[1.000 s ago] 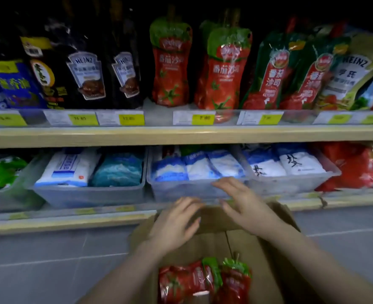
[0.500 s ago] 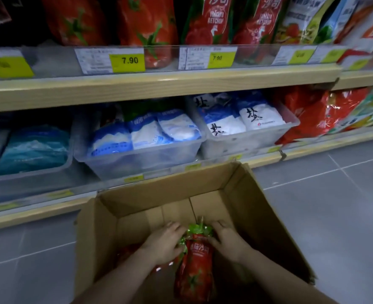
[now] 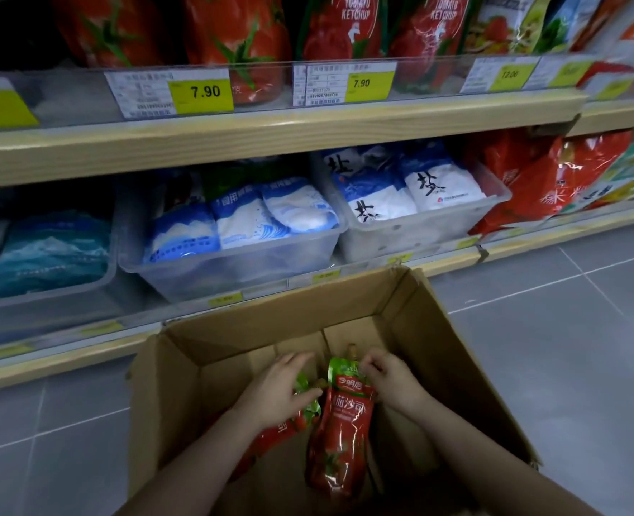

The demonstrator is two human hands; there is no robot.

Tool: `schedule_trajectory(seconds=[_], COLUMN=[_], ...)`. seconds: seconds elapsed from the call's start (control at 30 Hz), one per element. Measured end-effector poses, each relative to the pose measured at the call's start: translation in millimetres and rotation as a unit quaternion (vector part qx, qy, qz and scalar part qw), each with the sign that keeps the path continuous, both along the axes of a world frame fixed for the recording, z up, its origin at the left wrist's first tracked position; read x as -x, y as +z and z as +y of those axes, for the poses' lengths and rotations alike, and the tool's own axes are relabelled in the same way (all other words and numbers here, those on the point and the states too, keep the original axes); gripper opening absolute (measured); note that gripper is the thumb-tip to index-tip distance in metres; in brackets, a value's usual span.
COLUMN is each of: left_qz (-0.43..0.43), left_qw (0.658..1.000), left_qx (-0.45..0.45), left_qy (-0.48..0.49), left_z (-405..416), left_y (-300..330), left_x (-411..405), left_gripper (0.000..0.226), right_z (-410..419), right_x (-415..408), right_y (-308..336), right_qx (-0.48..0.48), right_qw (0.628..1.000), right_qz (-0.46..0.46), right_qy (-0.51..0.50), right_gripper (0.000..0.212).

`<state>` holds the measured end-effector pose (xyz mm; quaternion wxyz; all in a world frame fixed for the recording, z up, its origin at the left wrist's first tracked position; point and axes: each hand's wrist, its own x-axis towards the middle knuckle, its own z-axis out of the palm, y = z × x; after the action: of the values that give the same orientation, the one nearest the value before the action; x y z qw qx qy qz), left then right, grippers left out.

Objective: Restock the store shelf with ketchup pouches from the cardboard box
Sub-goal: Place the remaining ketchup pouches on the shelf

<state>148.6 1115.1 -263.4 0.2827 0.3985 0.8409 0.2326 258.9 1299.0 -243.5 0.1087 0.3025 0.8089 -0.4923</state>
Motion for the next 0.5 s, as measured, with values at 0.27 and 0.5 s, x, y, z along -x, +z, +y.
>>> schedule_trajectory(seconds=[0.27, 0.5], left_qz=[-0.041, -0.079], left_qw=[0.989, 0.977], left_qx=[-0.112, -0.171], left_qy=[0.085, 0.1], left_z=[-1, -19], left_y=[53, 122], left_x=[11, 31], left_gripper=[0.092, 0.06], right_z=[-9, -23], right_x=[21, 62], right_y=[81, 167], right_qx=[-0.042, 0.012], right_qw=[0.98, 0.956], right_qz=[0.18, 0.276], right_qy=[0.078, 0.099], right_gripper=[0.024, 0.014])
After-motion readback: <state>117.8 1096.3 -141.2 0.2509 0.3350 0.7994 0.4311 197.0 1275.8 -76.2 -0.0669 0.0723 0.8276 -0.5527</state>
